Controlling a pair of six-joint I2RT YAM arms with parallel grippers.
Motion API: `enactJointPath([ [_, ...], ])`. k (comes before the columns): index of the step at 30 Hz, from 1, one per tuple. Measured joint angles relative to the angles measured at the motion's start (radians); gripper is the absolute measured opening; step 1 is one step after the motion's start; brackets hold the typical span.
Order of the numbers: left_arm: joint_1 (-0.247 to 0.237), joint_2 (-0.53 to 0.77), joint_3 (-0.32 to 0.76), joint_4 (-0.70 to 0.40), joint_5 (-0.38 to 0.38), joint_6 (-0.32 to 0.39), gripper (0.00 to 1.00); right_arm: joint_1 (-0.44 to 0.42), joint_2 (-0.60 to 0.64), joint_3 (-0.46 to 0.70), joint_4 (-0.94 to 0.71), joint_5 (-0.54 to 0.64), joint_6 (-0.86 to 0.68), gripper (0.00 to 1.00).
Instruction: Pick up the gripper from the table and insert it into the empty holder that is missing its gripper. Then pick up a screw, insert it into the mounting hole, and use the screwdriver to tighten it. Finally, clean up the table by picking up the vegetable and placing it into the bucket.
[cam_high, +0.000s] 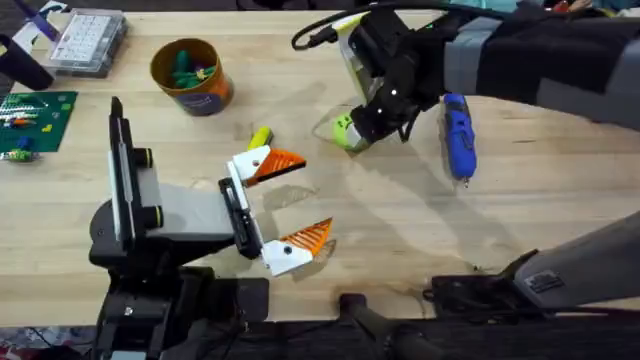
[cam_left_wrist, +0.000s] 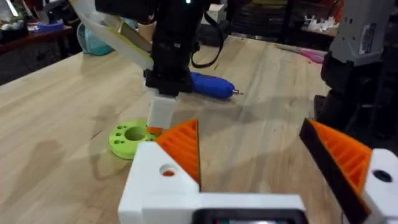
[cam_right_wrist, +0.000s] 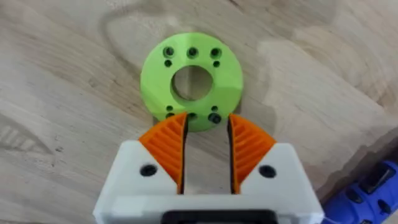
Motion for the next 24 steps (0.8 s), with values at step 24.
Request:
enactJointPath([
  [24,0.000,0.000,0.000,0.000,0.000,0.000,0.986,0.000,0.025,0.008,0.010,0.008,0.000,0.171],
])
